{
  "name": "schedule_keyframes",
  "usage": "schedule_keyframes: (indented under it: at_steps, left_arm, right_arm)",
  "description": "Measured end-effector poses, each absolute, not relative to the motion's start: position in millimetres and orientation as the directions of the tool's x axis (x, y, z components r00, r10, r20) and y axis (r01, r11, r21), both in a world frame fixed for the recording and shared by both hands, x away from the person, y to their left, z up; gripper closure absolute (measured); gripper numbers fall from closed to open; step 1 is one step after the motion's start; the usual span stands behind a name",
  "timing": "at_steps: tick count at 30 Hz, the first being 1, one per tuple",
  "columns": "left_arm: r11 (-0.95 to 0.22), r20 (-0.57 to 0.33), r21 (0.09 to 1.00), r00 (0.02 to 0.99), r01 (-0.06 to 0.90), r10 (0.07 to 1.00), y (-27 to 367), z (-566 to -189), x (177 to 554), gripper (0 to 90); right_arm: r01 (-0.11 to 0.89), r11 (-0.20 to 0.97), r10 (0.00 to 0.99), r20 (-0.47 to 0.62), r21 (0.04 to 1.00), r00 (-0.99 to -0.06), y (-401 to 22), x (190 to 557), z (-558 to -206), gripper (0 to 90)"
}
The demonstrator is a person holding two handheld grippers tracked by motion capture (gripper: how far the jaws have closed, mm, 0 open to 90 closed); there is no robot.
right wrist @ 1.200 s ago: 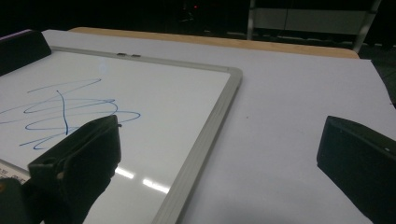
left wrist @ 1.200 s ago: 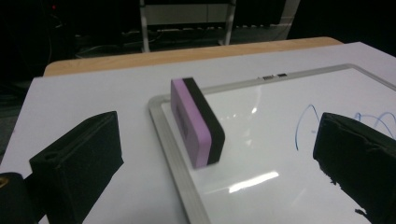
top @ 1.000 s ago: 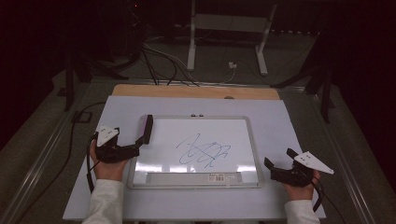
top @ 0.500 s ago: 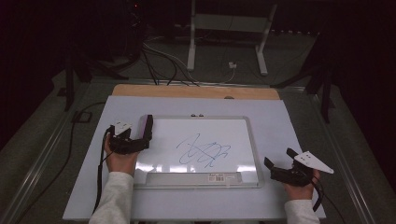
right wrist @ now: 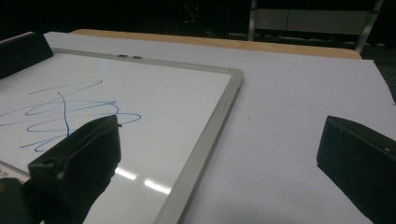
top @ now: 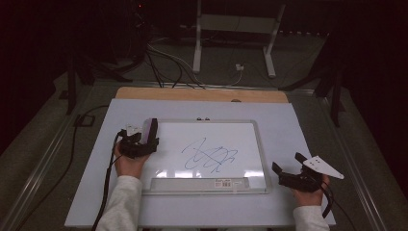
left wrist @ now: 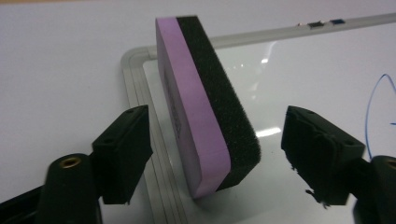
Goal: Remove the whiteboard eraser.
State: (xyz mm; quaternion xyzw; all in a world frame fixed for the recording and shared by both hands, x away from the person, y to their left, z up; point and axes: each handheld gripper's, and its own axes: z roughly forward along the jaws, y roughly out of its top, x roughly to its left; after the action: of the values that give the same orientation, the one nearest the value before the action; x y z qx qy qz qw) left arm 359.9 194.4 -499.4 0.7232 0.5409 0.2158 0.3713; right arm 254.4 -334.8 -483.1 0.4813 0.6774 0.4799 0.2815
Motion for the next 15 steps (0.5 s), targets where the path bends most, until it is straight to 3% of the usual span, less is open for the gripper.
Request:
schedule_keyframes:
  at_steps: [15]
  left_arm:
    - [-0.159,-0.055,0.758,0.304,0.633,0.951,190.1,-503.4,361.5,55.2]
  right_arm:
    - [0.376,0.075,0.924,0.077,0.924,-0.374,-336.4,253.9,-482.4,0.2]
